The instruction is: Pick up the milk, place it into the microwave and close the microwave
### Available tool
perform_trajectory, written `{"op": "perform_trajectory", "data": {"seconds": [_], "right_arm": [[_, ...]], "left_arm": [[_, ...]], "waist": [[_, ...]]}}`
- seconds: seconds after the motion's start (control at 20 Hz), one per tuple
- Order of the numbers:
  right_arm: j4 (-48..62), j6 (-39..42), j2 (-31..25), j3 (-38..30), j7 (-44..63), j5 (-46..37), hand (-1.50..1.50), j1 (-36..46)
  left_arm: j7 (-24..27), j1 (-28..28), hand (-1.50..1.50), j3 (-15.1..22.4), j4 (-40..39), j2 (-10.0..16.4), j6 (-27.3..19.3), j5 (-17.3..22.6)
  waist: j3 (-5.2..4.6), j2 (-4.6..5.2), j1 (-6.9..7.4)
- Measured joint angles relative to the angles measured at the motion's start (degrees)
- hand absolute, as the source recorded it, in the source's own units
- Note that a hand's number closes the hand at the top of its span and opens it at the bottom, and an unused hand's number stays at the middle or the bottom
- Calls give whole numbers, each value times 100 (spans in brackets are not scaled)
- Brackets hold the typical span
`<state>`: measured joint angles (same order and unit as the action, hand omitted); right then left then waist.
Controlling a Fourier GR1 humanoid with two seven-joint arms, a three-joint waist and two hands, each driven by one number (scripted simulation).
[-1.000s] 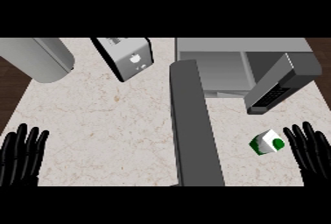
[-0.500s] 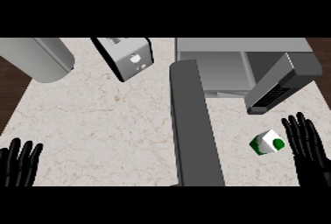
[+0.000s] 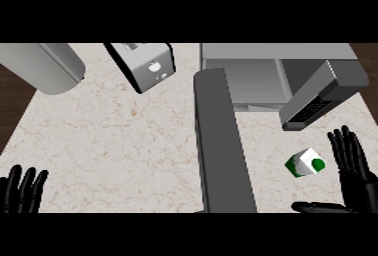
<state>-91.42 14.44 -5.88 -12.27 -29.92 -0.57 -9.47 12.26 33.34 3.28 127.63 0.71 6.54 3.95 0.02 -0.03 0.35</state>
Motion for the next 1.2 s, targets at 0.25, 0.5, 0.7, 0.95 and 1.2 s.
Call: {"op": "perform_trajectory", "data": {"seconds": [0.25, 0.5, 0.7, 0.95, 1.2], "right_arm": [[905, 28, -279, -339, -500, -47, -150, 287], [1863, 95, -512, -434, -941, -210, -150, 626], [2593, 151, -713, -485, -1207, -327, -150, 922], [3895, 45, -895, -495, -1864, -619, -150, 1421], [4907, -139, -1150, -564, -2190, -754, -150, 1853]], "left_arm": [[137, 96, -150, -35, -68, -22, 60, -6], [174, 136, -150, 17, -47, -31, 61, -4], [218, 240, -150, 73, 34, -46, 62, -47], [247, 181, -150, 147, -66, -43, -27, -96], [345, 251, -150, 45, -106, -16, 58, 0]], "waist": [[0, 0, 4], [0, 2, 8], [0, 1, 16], [2, 6, 26], [3, 7, 30]]}}
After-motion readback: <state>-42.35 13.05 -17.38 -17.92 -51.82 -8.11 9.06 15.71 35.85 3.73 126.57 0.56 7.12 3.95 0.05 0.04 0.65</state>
